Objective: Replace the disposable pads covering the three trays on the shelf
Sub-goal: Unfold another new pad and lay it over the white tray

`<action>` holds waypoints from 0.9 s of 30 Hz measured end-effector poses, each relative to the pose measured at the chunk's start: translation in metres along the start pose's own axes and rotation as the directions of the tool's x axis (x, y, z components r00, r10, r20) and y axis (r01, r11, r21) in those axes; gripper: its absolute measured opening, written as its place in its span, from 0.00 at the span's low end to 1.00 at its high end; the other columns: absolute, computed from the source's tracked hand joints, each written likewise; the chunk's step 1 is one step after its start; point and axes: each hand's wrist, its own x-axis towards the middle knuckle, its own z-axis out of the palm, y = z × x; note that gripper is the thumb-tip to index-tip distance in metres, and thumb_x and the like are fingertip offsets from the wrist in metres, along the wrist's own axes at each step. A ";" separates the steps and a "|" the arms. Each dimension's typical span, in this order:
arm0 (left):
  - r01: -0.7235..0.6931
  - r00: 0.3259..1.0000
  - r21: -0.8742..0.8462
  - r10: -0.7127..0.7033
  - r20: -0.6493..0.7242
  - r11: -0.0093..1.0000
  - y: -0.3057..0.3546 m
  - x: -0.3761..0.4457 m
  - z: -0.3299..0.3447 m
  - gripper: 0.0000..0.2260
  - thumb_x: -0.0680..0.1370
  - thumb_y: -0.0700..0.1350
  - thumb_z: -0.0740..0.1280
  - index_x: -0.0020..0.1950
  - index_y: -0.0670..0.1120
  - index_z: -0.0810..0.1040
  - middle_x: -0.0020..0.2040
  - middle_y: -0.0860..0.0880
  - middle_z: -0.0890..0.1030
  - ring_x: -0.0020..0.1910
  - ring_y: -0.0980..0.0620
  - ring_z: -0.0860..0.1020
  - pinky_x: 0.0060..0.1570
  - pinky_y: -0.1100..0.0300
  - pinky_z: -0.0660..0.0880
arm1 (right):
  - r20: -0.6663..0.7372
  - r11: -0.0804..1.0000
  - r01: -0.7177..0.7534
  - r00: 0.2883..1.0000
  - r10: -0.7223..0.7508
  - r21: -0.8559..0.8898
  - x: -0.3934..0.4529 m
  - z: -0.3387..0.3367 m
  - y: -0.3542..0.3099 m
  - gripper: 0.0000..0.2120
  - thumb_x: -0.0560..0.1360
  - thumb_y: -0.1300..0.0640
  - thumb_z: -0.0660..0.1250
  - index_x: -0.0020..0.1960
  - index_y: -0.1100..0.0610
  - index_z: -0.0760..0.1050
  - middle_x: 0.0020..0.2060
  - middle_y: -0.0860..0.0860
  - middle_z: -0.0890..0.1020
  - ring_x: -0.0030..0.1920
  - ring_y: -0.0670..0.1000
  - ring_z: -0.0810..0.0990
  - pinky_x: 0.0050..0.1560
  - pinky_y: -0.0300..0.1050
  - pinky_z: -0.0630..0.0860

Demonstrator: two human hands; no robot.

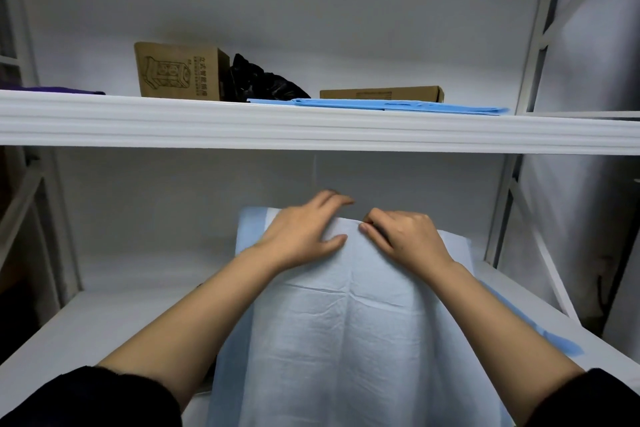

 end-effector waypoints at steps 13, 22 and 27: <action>0.408 0.910 -0.134 -0.392 0.135 0.903 -0.005 0.027 0.003 0.05 0.73 0.48 0.64 0.42 0.48 0.74 0.31 0.53 0.81 0.43 0.50 0.79 0.39 0.59 0.71 | 0.712 0.840 -0.530 0.633 0.304 0.112 -0.001 -0.032 0.044 0.11 0.69 0.48 0.72 0.47 0.51 0.78 0.41 0.46 0.81 0.44 0.48 0.77 0.44 0.44 0.73; 0.526 0.850 -0.100 -0.518 0.098 0.845 -0.001 0.020 0.005 0.06 0.70 0.37 0.59 0.36 0.45 0.73 0.35 0.47 0.82 0.41 0.43 0.80 0.39 0.57 0.76 | 0.444 0.811 -0.505 0.679 0.584 -0.295 -0.017 -0.032 0.029 0.09 0.76 0.57 0.58 0.53 0.56 0.75 0.52 0.56 0.81 0.52 0.61 0.78 0.43 0.47 0.70; 0.551 0.795 -0.385 -0.606 -0.029 0.741 0.012 0.005 0.005 0.05 0.71 0.40 0.59 0.36 0.43 0.72 0.32 0.48 0.82 0.38 0.43 0.81 0.44 0.51 0.79 | 0.264 0.652 -0.753 0.649 0.713 0.088 -0.028 -0.037 0.014 0.02 0.75 0.58 0.58 0.45 0.56 0.67 0.36 0.53 0.81 0.39 0.59 0.78 0.38 0.48 0.72</action>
